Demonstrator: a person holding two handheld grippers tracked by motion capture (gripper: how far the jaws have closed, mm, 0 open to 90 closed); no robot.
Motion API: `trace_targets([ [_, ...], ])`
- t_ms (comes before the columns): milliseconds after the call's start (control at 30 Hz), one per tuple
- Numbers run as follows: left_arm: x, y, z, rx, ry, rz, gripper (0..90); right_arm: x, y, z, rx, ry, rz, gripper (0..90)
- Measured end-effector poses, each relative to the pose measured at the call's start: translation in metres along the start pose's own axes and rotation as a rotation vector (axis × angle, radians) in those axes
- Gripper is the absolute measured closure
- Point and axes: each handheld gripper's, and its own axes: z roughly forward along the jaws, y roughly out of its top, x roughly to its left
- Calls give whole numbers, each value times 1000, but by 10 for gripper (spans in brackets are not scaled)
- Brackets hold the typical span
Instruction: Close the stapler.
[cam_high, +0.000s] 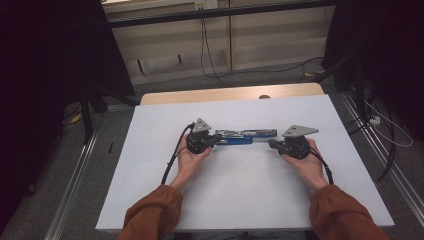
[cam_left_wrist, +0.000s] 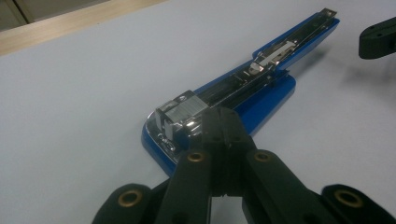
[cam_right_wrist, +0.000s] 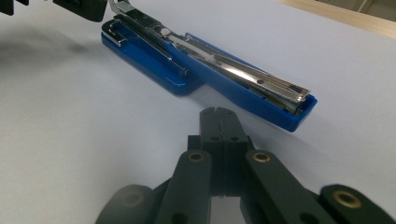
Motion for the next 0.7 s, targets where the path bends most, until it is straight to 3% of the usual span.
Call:
trace_targets([
  [200, 2, 0, 7, 20, 7, 26, 900, -3, -2, 4, 30, -11, 3, 900],
  [333, 4, 0, 13, 23, -19, 1, 900, -2, -1, 5, 51, -14, -9, 900],
  [367, 3, 2, 13, 34, -9, 22, 900, -2, 0, 6, 53, -18, -13, 900],
  [533, 1, 2, 12, 42, 3, 38, 900, -6, 3, 12, 86, -44, -6, 900],
  [700, 4, 1, 12, 34, -11, 26, 900, -8, 4, 17, 113, -47, 16, 900],
])
